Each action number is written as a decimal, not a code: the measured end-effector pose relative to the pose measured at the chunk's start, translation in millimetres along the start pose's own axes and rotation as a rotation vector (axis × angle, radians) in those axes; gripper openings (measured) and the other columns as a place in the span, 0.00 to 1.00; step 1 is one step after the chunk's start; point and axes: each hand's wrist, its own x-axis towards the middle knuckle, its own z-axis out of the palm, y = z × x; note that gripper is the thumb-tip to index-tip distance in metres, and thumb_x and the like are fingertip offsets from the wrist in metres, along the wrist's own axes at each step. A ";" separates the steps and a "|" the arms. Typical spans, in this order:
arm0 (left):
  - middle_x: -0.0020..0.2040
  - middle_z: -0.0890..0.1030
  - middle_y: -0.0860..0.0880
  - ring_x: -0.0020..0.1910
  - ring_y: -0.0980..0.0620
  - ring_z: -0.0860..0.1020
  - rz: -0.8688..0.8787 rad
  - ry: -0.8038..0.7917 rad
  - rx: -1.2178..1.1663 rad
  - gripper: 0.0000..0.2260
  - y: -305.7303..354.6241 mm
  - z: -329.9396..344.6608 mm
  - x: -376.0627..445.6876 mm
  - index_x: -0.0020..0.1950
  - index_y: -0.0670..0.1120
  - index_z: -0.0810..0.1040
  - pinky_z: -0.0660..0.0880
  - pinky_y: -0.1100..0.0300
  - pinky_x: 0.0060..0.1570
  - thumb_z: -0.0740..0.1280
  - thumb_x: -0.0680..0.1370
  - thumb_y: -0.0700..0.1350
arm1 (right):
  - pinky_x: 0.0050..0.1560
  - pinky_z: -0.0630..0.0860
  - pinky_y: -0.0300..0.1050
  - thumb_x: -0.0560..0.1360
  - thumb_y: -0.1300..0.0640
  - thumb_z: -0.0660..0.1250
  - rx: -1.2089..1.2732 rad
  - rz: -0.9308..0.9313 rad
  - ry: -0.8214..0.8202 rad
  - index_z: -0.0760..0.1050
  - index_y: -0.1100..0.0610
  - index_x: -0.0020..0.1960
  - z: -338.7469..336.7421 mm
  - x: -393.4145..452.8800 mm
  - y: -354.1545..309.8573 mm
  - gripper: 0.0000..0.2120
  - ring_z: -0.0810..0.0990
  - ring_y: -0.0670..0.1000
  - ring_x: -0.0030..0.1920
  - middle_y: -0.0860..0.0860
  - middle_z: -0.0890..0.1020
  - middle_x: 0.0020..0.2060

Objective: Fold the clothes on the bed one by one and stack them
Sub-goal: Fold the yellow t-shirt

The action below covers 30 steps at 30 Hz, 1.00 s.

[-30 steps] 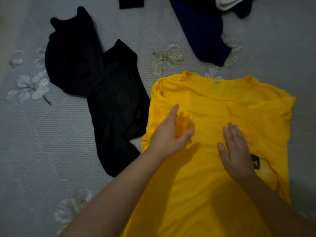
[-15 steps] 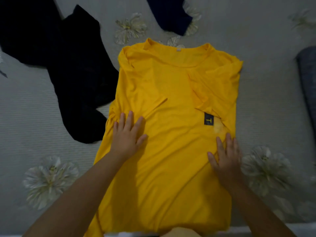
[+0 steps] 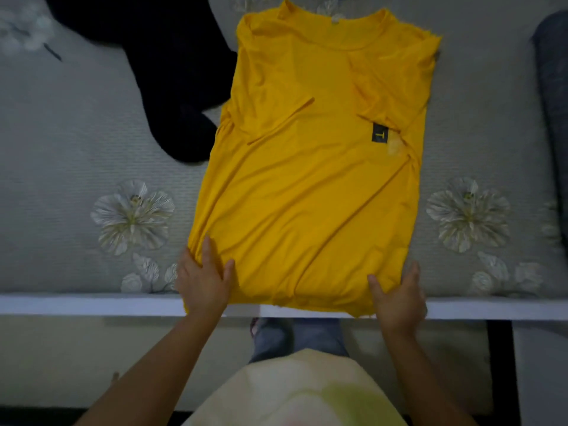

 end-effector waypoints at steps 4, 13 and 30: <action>0.66 0.64 0.31 0.64 0.32 0.63 -0.027 0.002 0.066 0.25 -19.6 1.2 -20.6 0.73 0.47 0.62 0.61 0.38 0.60 0.62 0.77 0.51 | 0.67 0.57 0.58 0.74 0.53 0.67 0.116 0.158 -0.064 0.49 0.61 0.74 12.5 -24.0 7.9 0.38 0.69 0.64 0.63 0.65 0.72 0.63; 0.55 0.71 0.31 0.52 0.34 0.72 0.046 0.010 -0.196 0.25 -43.8 -6.9 -7.6 0.74 0.44 0.57 0.68 0.46 0.47 0.56 0.77 0.34 | 0.54 0.68 0.51 0.79 0.61 0.53 0.182 -0.150 -0.058 0.58 0.59 0.72 3.5 -35.1 29.6 0.21 0.71 0.64 0.60 0.65 0.71 0.63; 0.44 0.78 0.34 0.40 0.42 0.75 0.335 -0.120 -0.197 0.26 -27.0 -56.9 1.7 0.72 0.41 0.60 0.64 0.57 0.38 0.65 0.76 0.41 | 0.54 0.68 0.48 0.77 0.59 0.63 -0.031 -0.179 -0.133 0.63 0.58 0.70 -50.5 -20.6 20.5 0.23 0.73 0.63 0.60 0.64 0.74 0.62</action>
